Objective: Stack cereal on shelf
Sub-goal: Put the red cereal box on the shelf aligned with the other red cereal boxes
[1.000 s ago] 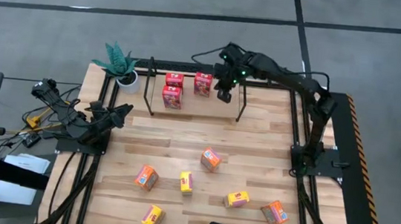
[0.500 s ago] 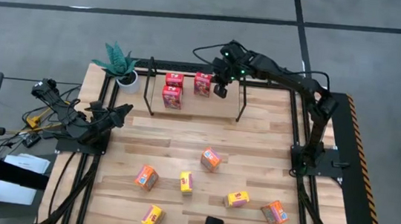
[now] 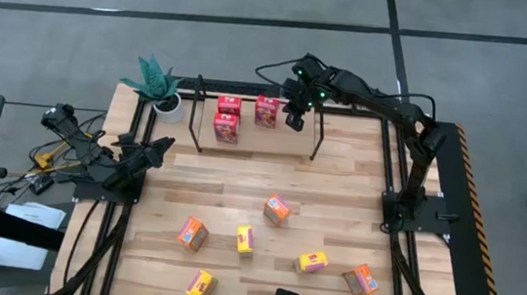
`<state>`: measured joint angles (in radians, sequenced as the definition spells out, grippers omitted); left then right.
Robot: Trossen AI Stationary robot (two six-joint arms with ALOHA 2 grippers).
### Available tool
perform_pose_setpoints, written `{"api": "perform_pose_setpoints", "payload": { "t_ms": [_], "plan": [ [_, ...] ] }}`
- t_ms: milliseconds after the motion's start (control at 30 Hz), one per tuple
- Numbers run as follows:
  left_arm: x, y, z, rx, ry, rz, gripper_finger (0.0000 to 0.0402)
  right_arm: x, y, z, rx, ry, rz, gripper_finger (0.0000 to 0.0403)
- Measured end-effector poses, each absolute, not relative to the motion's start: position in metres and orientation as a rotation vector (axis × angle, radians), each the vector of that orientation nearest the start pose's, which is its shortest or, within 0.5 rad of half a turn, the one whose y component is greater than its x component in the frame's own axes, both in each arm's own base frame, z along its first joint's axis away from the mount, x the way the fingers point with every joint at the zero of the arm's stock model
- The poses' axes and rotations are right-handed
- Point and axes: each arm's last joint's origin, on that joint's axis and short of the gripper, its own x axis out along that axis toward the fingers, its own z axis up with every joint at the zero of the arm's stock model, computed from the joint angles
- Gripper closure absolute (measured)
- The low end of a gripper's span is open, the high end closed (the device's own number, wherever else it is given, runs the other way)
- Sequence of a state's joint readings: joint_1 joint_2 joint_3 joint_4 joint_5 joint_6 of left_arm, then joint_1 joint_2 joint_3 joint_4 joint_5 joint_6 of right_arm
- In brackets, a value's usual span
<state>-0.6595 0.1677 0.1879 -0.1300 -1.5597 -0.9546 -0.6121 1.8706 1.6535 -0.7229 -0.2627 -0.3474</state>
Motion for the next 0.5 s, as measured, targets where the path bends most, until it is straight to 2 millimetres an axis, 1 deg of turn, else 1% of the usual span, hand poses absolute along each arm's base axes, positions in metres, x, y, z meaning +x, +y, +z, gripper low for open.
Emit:
{"api": "perform_pose_setpoints", "payload": {
  "t_ms": [200,267,400,500],
  "plan": [
    [0.074,-0.021,0.205,-0.786,-0.379,0.845,0.0116,0.339,-0.228,0.285,0.076,0.864,-0.182,0.038],
    [0.074,-0.021,0.205,-0.786,-0.379,0.845,0.0116,0.339,-0.23,0.279,0.077,0.848,-0.194,0.038],
    [0.074,-0.021,0.205,-0.804,-0.387,0.842,0.0116,0.334,-0.232,0.258,0.125,0.878,-0.209,0.0389],
    [0.074,-0.021,0.205,-0.809,-0.389,0.841,0.0116,0.335,-0.231,0.25,0.124,0.867,-0.21,0.039]
  ]
}}
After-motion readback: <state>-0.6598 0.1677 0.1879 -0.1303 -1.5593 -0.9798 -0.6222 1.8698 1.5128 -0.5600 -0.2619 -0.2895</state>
